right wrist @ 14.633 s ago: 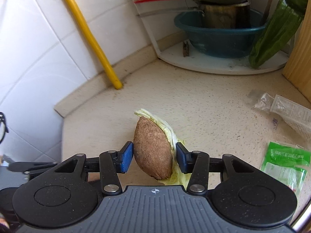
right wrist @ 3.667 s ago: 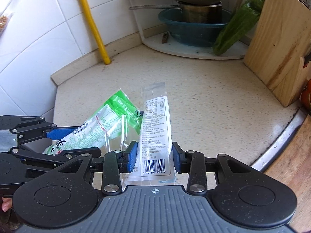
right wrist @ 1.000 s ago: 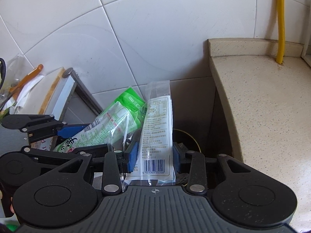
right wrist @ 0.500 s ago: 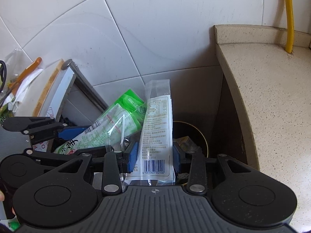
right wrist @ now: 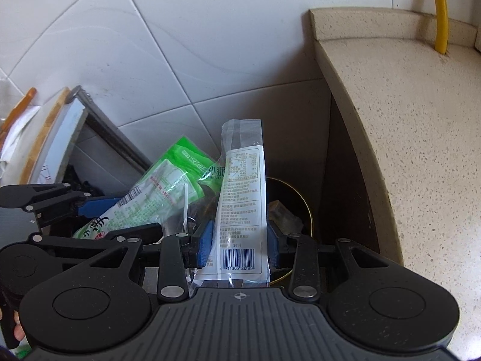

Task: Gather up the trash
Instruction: 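Lower the green package and clear wrapper down over the bin opening with both grippers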

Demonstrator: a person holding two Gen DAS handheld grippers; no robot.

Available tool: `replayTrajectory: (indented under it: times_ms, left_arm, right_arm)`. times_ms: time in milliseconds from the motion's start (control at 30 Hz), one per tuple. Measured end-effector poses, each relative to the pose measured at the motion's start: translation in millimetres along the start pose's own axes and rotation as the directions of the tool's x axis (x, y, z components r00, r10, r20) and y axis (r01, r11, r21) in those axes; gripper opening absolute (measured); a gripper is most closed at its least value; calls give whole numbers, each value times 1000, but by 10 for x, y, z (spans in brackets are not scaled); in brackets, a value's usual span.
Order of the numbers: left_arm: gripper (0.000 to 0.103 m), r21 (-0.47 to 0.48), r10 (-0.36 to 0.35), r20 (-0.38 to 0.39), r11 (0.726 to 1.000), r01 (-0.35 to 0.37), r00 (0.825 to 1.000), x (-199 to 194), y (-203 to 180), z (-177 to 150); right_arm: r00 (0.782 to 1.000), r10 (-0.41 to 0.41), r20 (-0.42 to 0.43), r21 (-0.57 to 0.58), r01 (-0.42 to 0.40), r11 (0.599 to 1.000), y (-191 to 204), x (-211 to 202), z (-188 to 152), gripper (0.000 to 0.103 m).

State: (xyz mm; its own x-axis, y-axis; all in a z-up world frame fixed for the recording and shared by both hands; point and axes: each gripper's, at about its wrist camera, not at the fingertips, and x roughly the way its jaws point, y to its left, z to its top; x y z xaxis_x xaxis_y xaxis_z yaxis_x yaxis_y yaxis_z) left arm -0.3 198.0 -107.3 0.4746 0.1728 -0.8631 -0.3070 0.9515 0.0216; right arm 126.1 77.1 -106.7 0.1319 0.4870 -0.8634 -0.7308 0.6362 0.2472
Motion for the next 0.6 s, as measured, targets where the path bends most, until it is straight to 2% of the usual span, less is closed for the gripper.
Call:
replayTrajectory:
  times_ms: [400, 600]
  left_arm:
    - [42, -86, 31, -22, 996, -33, 999, 169, 110, 40]
    - [42, -150, 54, -57, 987, -62, 997, 340, 105, 41]
  right_arm:
    - [999, 2, -48, 19, -1, 1000, -132, 235, 10, 45]
    - [997, -14, -74, 0, 14, 1000, -193, 395, 28, 45]
